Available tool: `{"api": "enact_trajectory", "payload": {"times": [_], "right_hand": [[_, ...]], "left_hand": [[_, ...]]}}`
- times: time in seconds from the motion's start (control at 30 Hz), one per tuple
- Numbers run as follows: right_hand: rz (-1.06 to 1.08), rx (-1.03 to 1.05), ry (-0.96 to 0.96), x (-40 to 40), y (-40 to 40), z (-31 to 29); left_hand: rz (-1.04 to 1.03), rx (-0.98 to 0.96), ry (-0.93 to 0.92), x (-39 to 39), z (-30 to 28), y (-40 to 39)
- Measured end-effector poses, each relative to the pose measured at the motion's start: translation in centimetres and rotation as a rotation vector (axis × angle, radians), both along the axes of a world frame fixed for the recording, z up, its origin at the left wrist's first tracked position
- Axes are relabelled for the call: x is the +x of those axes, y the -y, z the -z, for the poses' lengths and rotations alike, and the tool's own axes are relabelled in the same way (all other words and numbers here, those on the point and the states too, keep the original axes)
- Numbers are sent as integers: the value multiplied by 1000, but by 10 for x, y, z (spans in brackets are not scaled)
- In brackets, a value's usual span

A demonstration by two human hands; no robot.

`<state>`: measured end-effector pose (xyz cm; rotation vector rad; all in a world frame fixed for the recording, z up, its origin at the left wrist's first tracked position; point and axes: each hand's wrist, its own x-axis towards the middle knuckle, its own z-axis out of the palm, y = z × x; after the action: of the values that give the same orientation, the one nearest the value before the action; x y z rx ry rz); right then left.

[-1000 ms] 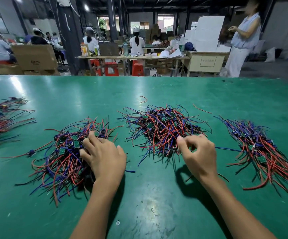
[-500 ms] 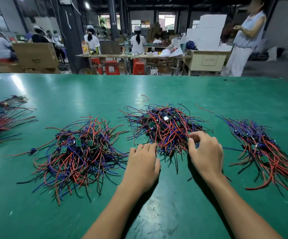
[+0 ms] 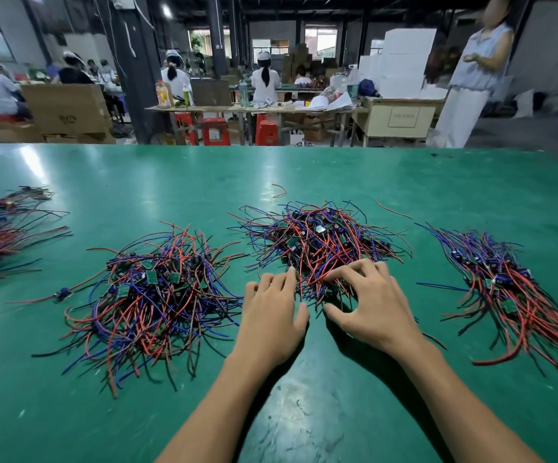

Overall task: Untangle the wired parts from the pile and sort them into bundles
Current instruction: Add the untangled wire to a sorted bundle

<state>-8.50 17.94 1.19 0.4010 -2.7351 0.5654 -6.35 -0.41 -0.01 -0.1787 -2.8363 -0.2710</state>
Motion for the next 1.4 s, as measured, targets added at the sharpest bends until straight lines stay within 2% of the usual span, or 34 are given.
{"api": "enact_trajectory", "payload": {"times": [0.13,0.27,0.4,0.53,0.73,0.87,0.97,1.1,1.17,1.3,1.4], "right_hand": [[118,117,-42,-4,-3,0],[94,70,-70,-6,-3,3],[43,84,-24,-7,-2,6],[-10,35,-67,-7,-4,1],[-138,-125,-116,-3,-8,-7],[-237,-414,-130,4,-5,-16],[-339,-545,-210,7,-5,-20],[-438,-904,-86,10,1,-22],[-448,-1015,-31,11,4,-22],[-441,-1093,102,11,8,-22],[-425,-1065,125,11,15,-24]], "left_hand": [[-258,34,-1,-1,-6,8],[-525,28,48,2,-12,15],[-602,25,47,6,-15,9],[-496,-2,-60,8,-17,12],[-24,317,-236,11,-22,1],[215,367,-195,11,-16,-4],[324,474,-204,12,-16,-9],[376,652,-326,15,-21,-15],[364,742,-363,17,-25,-15],[392,1092,-156,23,-36,-14],[337,1238,8,21,-39,-13]]}}
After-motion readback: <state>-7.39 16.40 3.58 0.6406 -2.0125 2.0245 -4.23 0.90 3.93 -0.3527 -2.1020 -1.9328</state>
